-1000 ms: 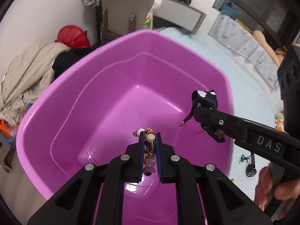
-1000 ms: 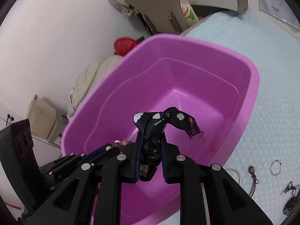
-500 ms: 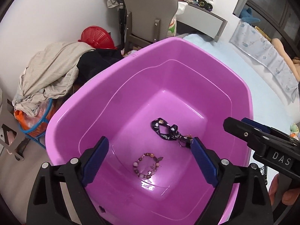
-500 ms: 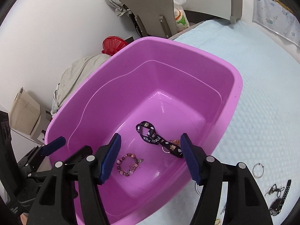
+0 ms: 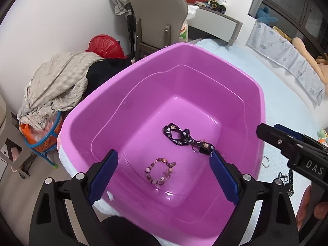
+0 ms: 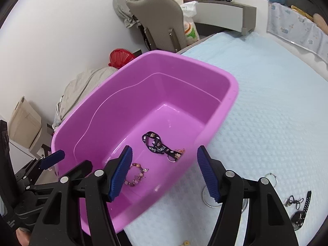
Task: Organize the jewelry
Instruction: 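Open both tools to release the items and withdraw from the basin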
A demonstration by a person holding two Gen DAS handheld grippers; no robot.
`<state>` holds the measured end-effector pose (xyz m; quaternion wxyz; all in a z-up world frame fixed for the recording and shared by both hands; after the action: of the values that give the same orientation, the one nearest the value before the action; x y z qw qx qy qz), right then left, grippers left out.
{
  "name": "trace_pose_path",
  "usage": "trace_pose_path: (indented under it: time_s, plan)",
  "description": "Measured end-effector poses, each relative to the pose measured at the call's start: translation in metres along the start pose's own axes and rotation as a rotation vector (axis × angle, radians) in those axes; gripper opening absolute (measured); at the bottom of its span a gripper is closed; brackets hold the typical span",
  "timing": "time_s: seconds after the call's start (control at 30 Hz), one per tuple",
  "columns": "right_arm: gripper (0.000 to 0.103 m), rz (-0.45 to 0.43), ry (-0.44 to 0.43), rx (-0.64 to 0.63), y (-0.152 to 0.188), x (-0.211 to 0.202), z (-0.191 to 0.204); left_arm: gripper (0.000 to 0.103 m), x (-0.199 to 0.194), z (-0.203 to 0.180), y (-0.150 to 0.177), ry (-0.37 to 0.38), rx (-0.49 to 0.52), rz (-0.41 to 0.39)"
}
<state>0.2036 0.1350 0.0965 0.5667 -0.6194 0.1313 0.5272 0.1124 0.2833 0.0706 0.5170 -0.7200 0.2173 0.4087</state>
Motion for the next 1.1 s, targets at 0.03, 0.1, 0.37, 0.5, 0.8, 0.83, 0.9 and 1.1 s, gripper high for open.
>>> trace_pose_path:
  time_s: [0.03, 0.1, 0.37, 0.5, 0.8, 0.83, 0.9, 1.1]
  plan:
    - [0.063, -0.011, 0.004, 0.001, 0.004, -0.006, -0.002, 0.089, -0.003, -0.002, 0.003, 0.001, 0.003, -0.004]
    - [0.063, -0.026, 0.007, 0.008, 0.01, -0.015, -0.007, 0.089, -0.007, -0.005, 0.008, 0.004, 0.012, -0.009]
    - [0.064, -0.068, 0.007, 0.049, 0.046, -0.048, -0.029, 0.091, -0.027, -0.022, 0.028, 0.019, 0.054, -0.037]
    - [0.064, -0.079, 0.013, 0.071, 0.065, -0.061, -0.039, 0.091, -0.036, -0.03, 0.034, 0.028, 0.07, -0.048]
    - [0.067, -0.116, 0.026, 0.129, 0.109, -0.09, -0.059, 0.094, -0.059, -0.058, 0.057, 0.071, 0.122, -0.071]
    - [0.067, -0.121, 0.036, 0.138, 0.118, -0.094, -0.062, 0.094, -0.062, -0.061, 0.06, 0.073, 0.13, -0.075]
    - [0.067, -0.124, 0.053, 0.146, 0.129, -0.098, -0.066, 0.095, -0.067, -0.07, 0.069, 0.078, 0.156, -0.086]
    - [0.072, -0.147, 0.125, 0.154, 0.174, -0.114, -0.085, 0.097, -0.073, -0.092, 0.097, 0.131, 0.205, -0.085]
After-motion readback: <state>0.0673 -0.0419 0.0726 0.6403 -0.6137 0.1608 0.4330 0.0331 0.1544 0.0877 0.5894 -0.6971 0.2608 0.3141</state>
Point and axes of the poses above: each gripper's, at about its wrist camera, not at the fingertips, and x roughly the way its jaws point, z to its left, y to its underside, the point moved 3 cm from there along x, roughly the way its jaws point
